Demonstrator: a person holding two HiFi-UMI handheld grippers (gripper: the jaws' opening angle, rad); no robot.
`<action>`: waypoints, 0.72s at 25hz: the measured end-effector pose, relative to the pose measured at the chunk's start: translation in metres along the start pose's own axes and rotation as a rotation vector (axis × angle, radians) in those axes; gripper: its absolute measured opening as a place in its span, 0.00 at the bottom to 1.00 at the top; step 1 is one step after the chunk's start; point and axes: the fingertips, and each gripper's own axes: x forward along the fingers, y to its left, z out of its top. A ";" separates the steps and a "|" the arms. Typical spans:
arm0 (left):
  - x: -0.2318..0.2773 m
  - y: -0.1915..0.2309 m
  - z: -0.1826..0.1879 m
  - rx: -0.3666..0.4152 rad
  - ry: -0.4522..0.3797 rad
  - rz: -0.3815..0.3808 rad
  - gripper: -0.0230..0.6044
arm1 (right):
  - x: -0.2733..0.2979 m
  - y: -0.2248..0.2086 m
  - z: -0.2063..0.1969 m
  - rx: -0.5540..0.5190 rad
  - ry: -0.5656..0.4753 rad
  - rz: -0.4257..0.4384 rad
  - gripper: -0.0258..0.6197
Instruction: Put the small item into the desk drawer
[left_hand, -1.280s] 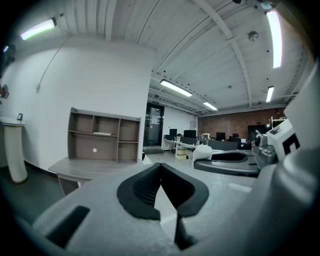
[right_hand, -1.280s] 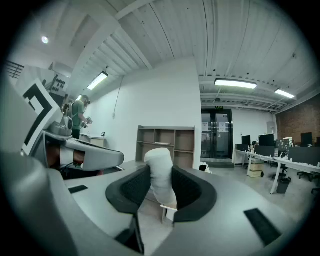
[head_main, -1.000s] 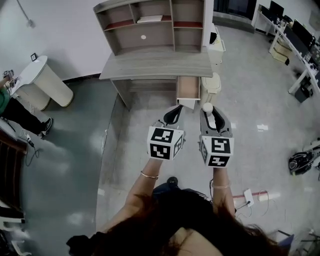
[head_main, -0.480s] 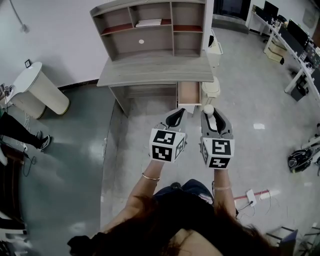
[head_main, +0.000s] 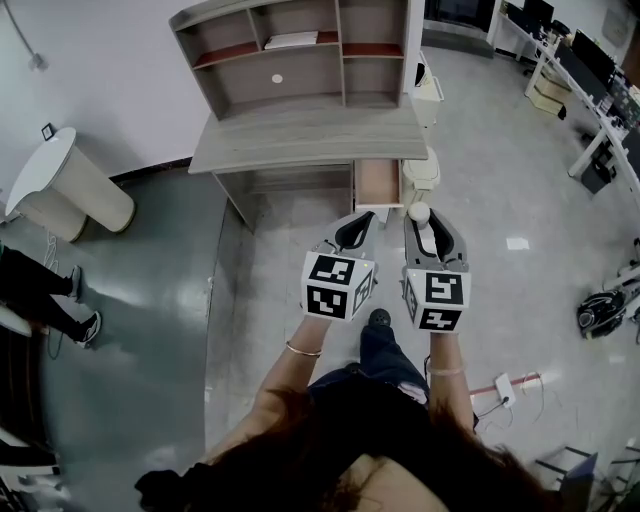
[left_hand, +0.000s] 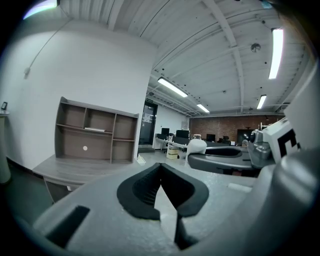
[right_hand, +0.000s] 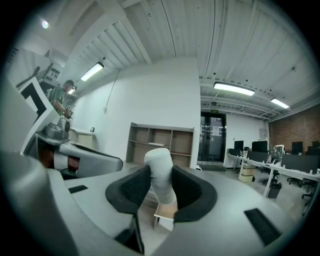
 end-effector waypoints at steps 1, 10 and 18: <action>0.003 0.001 0.000 0.000 0.001 -0.002 0.06 | 0.003 -0.001 0.000 -0.002 -0.002 -0.002 0.23; 0.048 0.010 0.004 0.002 0.009 0.000 0.06 | 0.039 -0.023 -0.006 -0.007 -0.004 0.011 0.23; 0.097 0.020 0.009 0.000 0.016 0.019 0.06 | 0.078 -0.051 -0.008 0.010 -0.007 0.036 0.23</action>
